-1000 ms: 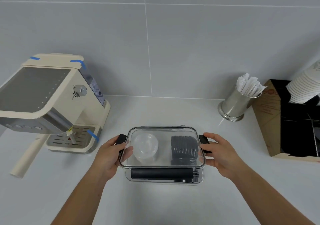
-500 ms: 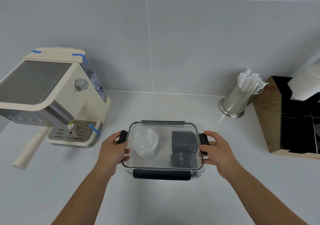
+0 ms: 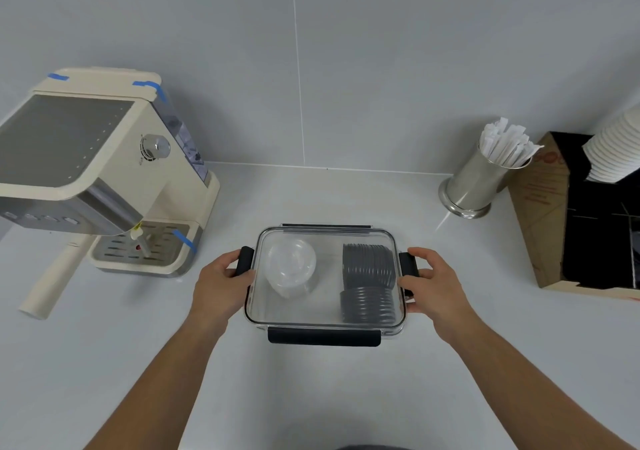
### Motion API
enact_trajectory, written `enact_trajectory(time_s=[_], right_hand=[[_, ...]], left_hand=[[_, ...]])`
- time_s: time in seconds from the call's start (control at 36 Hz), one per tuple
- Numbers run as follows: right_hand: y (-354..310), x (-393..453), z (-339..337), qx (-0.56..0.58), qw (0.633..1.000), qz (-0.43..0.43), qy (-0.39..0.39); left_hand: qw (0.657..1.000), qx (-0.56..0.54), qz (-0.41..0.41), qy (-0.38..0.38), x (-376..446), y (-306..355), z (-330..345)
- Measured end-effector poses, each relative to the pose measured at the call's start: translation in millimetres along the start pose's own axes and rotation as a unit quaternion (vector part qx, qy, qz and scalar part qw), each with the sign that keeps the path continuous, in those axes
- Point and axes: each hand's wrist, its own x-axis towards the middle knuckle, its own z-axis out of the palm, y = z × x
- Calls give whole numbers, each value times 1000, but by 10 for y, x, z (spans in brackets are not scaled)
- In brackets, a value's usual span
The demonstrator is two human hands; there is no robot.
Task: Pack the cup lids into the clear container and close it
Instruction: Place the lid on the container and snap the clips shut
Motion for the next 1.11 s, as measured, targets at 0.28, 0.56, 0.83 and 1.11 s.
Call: enact_trajectory(time_s=[0.28, 0.56, 0.83, 1.11], right_hand=[[60, 15, -2, -36, 999, -14, 9], [161, 53, -12, -35, 999, -24, 17], [209, 118, -59, -20, 1000, -18, -8], [267, 94, -41, -2, 999, -39, 16]], left_hand=[[1000, 24, 6, -4, 27, -31, -9], [1000, 22, 15, -3, 43, -46, -8], [998, -62, -9, -26, 42, -75, -37], [996, -84, -2, -40, 26, -64, -45]])
